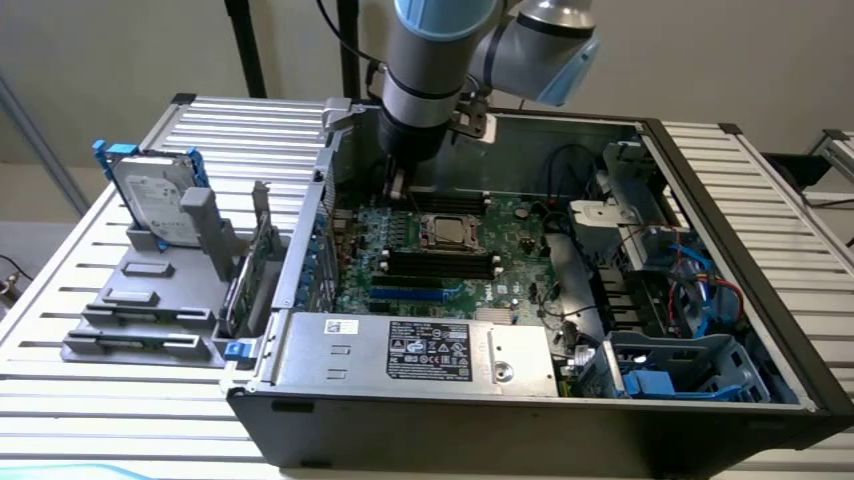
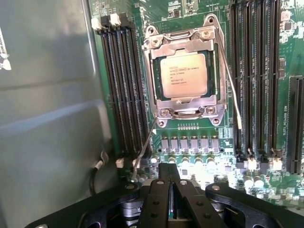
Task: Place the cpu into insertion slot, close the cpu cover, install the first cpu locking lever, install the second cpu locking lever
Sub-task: 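Install the first cpu locking lever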
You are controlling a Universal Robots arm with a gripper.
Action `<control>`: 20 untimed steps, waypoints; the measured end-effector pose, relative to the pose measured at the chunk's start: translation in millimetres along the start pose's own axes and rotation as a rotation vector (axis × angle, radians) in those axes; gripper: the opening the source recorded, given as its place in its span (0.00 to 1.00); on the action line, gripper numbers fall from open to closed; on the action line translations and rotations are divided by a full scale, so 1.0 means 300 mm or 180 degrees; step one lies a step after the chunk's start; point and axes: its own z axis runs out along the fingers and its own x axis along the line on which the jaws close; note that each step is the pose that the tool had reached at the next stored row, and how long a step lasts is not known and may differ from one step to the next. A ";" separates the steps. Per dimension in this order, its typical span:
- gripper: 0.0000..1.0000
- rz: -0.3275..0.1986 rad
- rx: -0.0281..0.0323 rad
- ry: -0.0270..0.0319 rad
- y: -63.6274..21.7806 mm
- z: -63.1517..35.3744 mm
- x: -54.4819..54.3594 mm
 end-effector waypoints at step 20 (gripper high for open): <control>0.11 0.0268 0.0023 0.0404 -0.047 -0.006 -0.004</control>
